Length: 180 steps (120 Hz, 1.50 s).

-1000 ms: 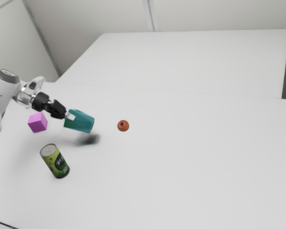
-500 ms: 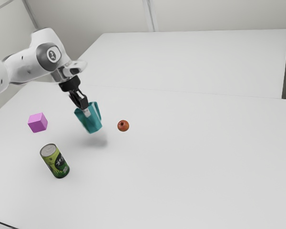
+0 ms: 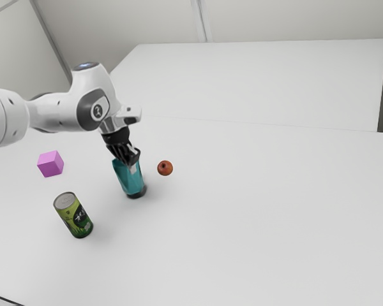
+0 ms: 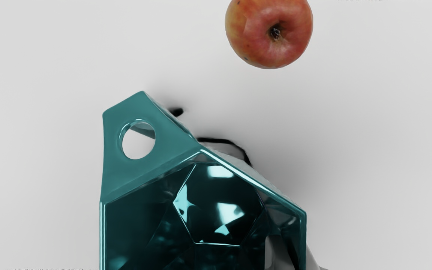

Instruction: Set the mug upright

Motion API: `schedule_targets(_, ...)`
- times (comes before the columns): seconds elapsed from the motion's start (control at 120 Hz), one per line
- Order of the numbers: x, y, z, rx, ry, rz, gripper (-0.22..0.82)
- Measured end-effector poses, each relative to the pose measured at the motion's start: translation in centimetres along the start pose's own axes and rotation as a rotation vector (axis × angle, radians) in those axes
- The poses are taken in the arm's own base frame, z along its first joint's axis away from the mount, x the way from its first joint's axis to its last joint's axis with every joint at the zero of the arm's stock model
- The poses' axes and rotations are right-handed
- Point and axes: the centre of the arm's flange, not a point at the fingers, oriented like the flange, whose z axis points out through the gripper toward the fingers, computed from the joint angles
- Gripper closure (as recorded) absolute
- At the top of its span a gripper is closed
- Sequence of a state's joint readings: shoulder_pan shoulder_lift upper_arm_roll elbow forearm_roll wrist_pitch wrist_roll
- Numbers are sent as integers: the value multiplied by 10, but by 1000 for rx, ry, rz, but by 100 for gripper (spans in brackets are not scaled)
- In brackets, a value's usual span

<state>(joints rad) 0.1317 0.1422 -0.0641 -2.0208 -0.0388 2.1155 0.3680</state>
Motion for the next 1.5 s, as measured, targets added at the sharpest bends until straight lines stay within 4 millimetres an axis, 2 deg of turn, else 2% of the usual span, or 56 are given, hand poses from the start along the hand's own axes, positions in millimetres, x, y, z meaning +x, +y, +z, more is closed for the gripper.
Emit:
schedule_targets(0.3, -3, 0, 11, 8, 9, -126, 78)
schedule_targets(0.367, -3, 0, 12, 8, 11, -146, 68)
schedule_targets(0.508, -4, 1, 11, 7, 14, -182, 40)
schedule_targets(0.633, -8, 3, -1, 11, 29, -206, 24)
schedule_targets(0.767, -14, 6, -27, 18, 53, -224, 13)
schedule_targets(0.825, -12, 7, -46, 21, 69, -229, 10)
schedule_targets(0.95, 2, 5, -116, 32, 121, -233, 6)
schedule_targets(1.075, 8, 4, -181, 42, 158, -225, 3)
schedule_targets(1.158, 5, 3, -214, 46, 169, -224, 2)
schedule_targets(1.308, -4, 3, -237, 41, 142, -223, 1)
schedule_targets(1.5, -9, 9, -237, 31, 95, -209, 0)
